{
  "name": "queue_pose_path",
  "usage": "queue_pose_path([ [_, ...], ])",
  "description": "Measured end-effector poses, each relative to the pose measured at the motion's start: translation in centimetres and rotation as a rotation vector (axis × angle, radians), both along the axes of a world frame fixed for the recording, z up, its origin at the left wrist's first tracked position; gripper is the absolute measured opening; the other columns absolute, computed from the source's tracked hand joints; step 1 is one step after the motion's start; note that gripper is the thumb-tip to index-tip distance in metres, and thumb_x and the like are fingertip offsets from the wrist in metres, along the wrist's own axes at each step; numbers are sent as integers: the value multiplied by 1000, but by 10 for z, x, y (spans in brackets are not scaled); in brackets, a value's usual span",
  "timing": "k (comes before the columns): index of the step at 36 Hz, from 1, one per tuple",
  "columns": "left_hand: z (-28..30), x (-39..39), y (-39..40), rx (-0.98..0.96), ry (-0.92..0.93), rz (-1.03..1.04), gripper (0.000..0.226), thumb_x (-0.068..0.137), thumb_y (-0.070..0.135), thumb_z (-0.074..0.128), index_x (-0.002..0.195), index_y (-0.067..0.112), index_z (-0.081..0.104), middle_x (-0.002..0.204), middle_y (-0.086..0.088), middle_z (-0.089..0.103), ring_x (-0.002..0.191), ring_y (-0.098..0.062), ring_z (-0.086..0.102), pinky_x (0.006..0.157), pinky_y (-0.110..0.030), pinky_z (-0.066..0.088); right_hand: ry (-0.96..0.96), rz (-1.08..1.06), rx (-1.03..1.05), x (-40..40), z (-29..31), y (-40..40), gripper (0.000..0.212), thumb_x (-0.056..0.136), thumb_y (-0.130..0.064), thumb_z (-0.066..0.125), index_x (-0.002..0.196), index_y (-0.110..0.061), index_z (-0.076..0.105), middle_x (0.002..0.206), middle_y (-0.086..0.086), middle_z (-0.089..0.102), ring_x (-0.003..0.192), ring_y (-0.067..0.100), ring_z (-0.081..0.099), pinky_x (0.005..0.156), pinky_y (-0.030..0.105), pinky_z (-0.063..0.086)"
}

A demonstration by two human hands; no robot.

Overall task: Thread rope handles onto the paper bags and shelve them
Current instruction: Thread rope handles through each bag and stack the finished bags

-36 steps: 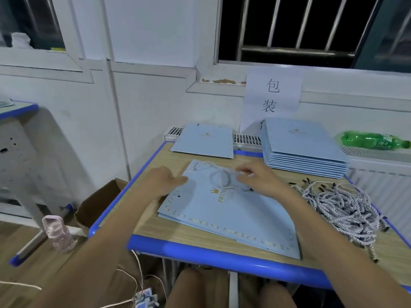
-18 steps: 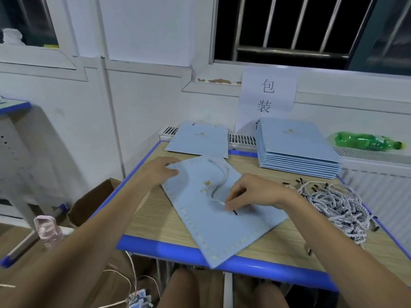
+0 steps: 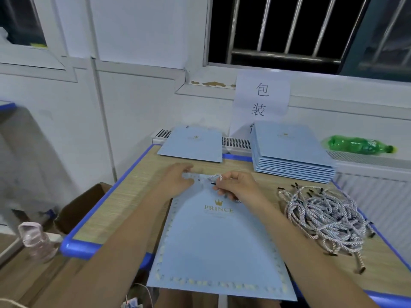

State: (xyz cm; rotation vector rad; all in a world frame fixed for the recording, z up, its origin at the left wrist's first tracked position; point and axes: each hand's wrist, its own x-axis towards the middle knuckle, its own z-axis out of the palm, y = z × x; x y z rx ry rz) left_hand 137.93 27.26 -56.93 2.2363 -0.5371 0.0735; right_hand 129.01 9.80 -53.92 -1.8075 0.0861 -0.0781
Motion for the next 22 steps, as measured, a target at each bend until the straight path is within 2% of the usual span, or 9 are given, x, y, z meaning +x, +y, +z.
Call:
queue_pose_path([
  [1,1,-1,3,26,-22,-13,26,83,11,56,108,10,63,101,-12,59,93,-21,55,64,-17,33,-25,-19,1,0,-2,0,13,85,-5,67,74,-12,64,70,8,65,41,4,46,41,15,32],
  [2,0,-2,5,54,-19,-25,14,76,18,52,87,14,60,86,-10,55,79,-17,50,59,-21,30,-46,-36,6,1,-3,0,11,84,-5,68,74,-11,65,66,6,63,41,6,44,41,16,33],
  [4,-4,-1,5,66,-36,-30,13,70,20,48,68,8,54,71,-9,46,66,-17,45,57,-28,30,-69,-57,14,2,-3,0,12,82,-5,70,73,-11,65,64,2,63,42,7,46,44,18,36],
  [6,-5,-1,5,72,-29,-6,12,80,14,58,82,4,64,83,-7,51,81,-24,55,69,-31,37,-76,-41,33,5,-1,3,13,82,-5,70,72,-11,64,68,3,67,45,8,54,45,19,40],
  [9,-9,3,5,53,-88,8,23,86,13,65,107,5,61,107,-4,48,106,-20,46,84,-25,34,-88,11,95,12,4,11,16,81,2,70,71,-7,61,74,12,68,54,7,64,48,16,47],
  [12,-9,0,3,23,-91,9,17,85,11,67,99,11,58,108,-9,52,106,-27,48,83,-31,37,-111,3,51,18,-1,23,19,79,6,70,69,-7,59,71,12,67,54,9,65,51,17,50],
  [15,-9,-1,3,9,-128,18,21,81,5,68,100,3,60,108,-15,58,105,-34,51,84,-36,39,-144,-20,29,19,-14,29,18,78,8,69,71,-5,59,70,11,67,59,11,67,59,19,54],
  [18,-8,-3,2,41,-180,37,25,83,7,66,108,5,59,114,-10,57,112,-27,44,84,-27,32,-203,-53,-16,20,-18,30,20,78,8,69,69,-6,58,71,9,67,63,14,67,60,19,55],
  [22,-7,-6,1,45,-248,46,26,85,9,64,110,7,59,115,-6,54,114,-24,39,83,-24,27,-271,-79,-135,23,-24,30,23,79,3,71,67,-13,59,72,4,66,67,20,66,70,29,57],
])
